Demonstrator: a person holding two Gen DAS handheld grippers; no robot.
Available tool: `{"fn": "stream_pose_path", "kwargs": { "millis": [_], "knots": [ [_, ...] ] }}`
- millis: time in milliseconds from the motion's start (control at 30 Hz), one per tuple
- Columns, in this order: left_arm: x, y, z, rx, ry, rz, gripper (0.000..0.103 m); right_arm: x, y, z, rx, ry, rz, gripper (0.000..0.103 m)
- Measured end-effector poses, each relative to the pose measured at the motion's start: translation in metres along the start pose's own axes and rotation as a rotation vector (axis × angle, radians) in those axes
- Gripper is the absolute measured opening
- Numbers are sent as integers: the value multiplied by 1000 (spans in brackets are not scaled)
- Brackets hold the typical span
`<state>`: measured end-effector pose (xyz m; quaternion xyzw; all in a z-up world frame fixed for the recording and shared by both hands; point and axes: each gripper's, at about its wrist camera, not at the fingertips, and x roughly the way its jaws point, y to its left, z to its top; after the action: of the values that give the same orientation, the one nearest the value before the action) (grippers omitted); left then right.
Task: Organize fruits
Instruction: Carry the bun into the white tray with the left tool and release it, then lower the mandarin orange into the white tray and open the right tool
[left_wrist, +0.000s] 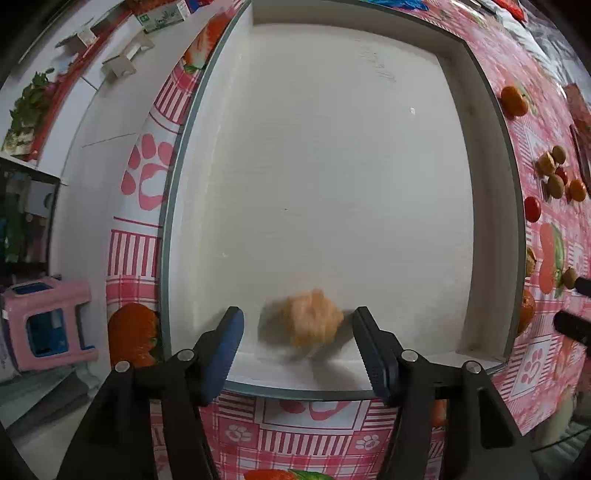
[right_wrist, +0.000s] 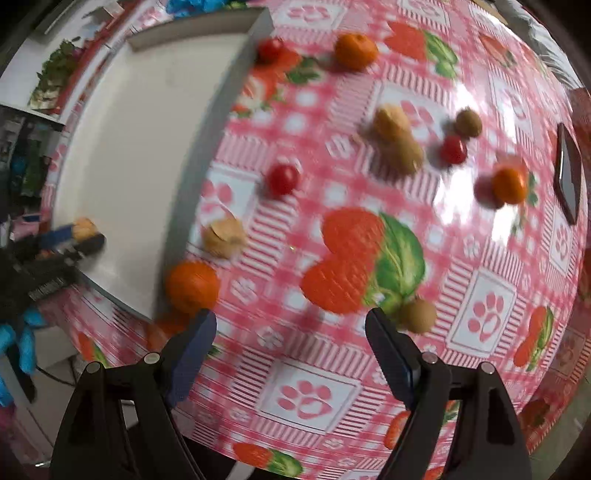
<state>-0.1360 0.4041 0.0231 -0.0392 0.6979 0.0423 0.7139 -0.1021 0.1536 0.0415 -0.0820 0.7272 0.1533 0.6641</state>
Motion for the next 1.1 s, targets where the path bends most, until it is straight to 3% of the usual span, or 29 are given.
{"fn": "stream_pose_path", "kwargs": {
  "millis": [100, 333, 567, 633, 767, 1000, 1100],
  "knots": [
    [0, 5, 1, 15, -8, 37, 73, 8, 6, -5, -27, 8, 3, 85],
    [0, 15, -1, 47, -5, 28, 73, 25, 57, 5, -208, -9, 18, 83],
    [-10, 15, -6, 43, -19, 44, 73, 37, 91, 14, -267, -20, 72, 58],
    [-17, 17, -11, 35, -31, 40, 73, 39, 96, 15, -271, -20, 94, 43],
    [-27, 19, -12, 12, -49, 32, 73, 42, 103, 17, -268, -37, 103, 43],
    [-34, 13, -17, 9, -66, 31, 73, 7, 68, -4, -199, -96, 126, 43],
    [-39, 14, -16, -8, -73, 40, 73, -8, 82, -3, -209, -127, 158, 43]
  ]
}}
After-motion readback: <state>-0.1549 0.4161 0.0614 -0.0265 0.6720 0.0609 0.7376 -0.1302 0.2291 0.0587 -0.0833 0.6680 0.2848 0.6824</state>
